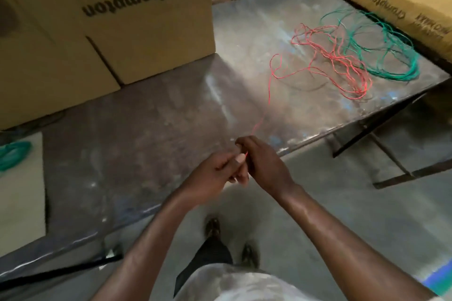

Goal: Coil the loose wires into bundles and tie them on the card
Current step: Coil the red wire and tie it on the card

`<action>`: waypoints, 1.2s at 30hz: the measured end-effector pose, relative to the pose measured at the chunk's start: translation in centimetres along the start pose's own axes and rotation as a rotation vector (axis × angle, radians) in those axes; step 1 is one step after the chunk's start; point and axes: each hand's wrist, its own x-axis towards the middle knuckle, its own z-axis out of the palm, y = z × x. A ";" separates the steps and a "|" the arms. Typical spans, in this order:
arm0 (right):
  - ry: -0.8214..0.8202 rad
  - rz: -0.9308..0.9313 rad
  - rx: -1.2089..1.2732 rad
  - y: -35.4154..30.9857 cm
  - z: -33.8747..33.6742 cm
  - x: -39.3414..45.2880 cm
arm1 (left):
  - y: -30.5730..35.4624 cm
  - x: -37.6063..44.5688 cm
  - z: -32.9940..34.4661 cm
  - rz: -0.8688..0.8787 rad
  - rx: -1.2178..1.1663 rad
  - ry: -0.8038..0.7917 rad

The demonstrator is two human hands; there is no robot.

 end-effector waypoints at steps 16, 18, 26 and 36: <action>0.150 -0.092 -0.012 -12.2 10.8 8.9 | -4.2 -17.6 -19.0 -0.018 -0.693 0.302; 0.175 -0.088 -0.044 -13.7 12.6 10.2 | -3.8 -19.0 -21.7 0.070 -0.843 0.324; -0.064 0.015 0.041 -18.2 20.5 12.0 | -1.9 -19.7 -31.6 0.408 -0.997 0.293; -0.443 -0.136 -0.089 -19.8 19.8 11.1 | -5.2 -11.2 -38.9 0.335 -0.254 1.056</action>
